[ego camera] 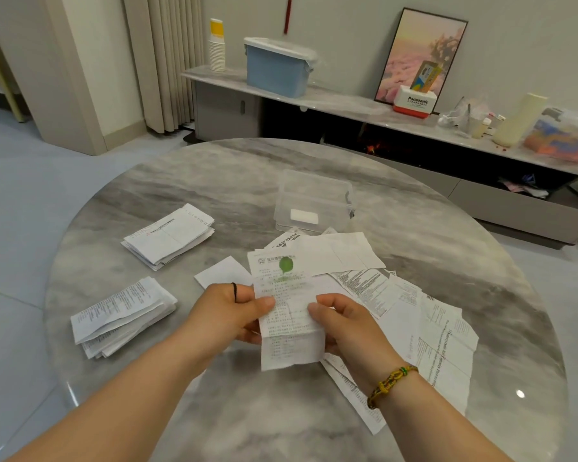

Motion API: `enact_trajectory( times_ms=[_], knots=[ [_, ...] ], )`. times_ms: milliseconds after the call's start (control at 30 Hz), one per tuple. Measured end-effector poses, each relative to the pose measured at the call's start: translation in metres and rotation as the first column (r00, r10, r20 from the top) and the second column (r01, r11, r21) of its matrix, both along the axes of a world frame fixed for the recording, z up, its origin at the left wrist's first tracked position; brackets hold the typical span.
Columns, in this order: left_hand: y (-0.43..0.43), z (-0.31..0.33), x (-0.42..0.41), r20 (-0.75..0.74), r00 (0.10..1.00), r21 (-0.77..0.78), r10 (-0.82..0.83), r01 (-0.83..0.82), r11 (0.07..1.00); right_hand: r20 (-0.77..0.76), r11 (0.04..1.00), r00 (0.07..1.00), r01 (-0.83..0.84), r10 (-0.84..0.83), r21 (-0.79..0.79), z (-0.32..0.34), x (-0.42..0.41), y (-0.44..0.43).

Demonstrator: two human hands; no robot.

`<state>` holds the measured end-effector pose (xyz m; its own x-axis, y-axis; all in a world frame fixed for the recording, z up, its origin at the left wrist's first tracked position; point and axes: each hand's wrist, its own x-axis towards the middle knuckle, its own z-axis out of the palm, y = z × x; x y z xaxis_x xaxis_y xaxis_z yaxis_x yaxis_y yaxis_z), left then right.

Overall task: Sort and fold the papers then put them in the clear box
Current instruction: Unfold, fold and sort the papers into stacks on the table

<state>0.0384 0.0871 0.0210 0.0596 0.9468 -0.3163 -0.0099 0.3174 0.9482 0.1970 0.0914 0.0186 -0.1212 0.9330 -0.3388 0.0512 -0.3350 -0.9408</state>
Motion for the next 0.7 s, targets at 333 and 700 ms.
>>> enact_trajectory(
  times_ms=[333, 700],
  knots=[
    [-0.001, 0.002, -0.005, 0.118, 0.992, -0.015, -0.05, 0.052, 0.999, -0.092, 0.997, 0.993, -0.081, 0.08, -0.014, 0.0, 0.005, 0.004],
    [-0.003, 0.006, -0.007, 0.082, 0.995, -0.062, -0.056, 0.061, 0.996, -0.133, 0.999, 0.991, -0.025, 0.02, -0.032, 0.0, 0.008, 0.006]
  ],
)
